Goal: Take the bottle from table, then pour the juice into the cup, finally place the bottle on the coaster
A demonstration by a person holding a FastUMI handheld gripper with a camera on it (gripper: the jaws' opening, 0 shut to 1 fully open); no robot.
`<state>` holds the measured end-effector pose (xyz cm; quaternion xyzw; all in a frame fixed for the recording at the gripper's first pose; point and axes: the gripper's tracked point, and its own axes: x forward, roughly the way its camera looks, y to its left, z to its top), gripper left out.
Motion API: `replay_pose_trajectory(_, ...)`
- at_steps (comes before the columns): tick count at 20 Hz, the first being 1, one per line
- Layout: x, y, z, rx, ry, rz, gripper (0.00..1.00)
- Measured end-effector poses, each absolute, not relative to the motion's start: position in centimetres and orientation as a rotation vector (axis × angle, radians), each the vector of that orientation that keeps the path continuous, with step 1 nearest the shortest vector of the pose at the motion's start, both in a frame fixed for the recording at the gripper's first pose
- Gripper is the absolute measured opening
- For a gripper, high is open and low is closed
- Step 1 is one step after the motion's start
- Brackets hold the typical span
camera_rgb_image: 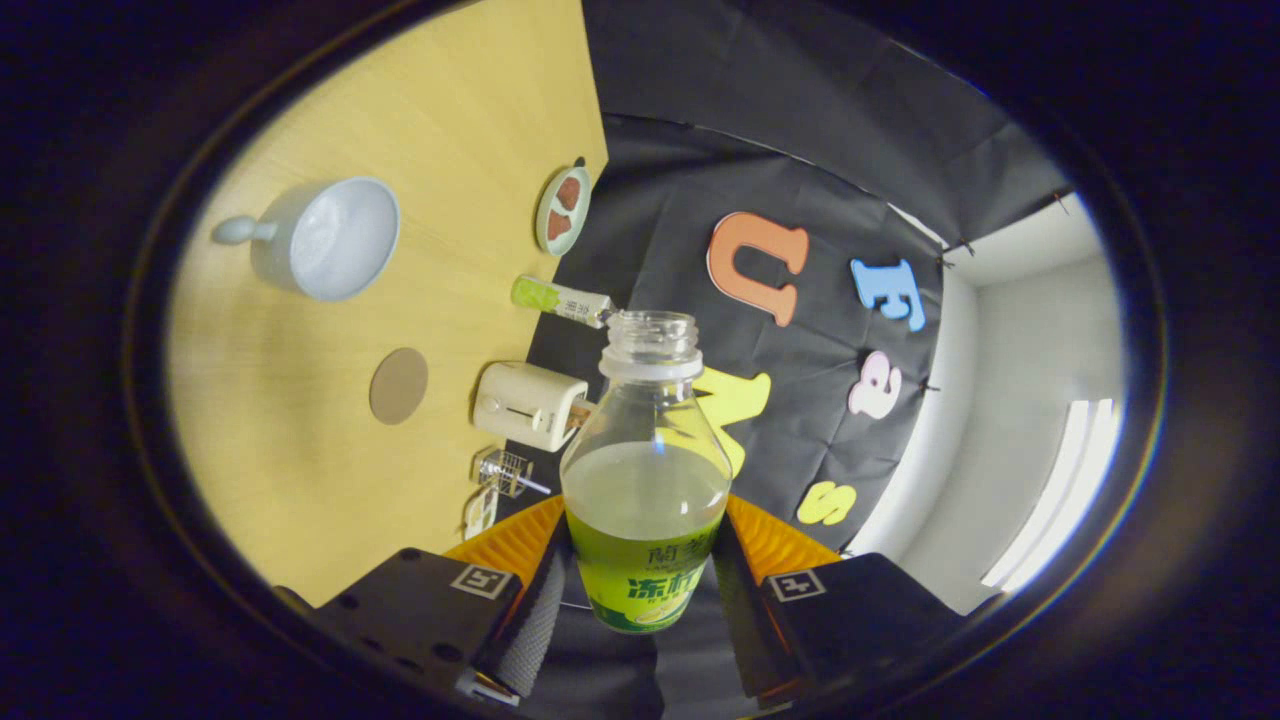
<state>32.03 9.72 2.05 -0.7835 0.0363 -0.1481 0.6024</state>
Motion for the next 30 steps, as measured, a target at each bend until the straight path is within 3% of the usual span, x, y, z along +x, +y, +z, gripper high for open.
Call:
replay_pose_trajectory(19, 34.5, 7.5, -8.1, -0.638, 0.272, -0.095, 0.78)
replay_pose_trajectory(24, 35.9, 8.3, -7.5, -0.374, 0.212, 0.014, 0.78)
replay_pose_trajectory(30, 39.1, 9.1, -4.1, -0.237, 0.139, 0.037, 0.78)
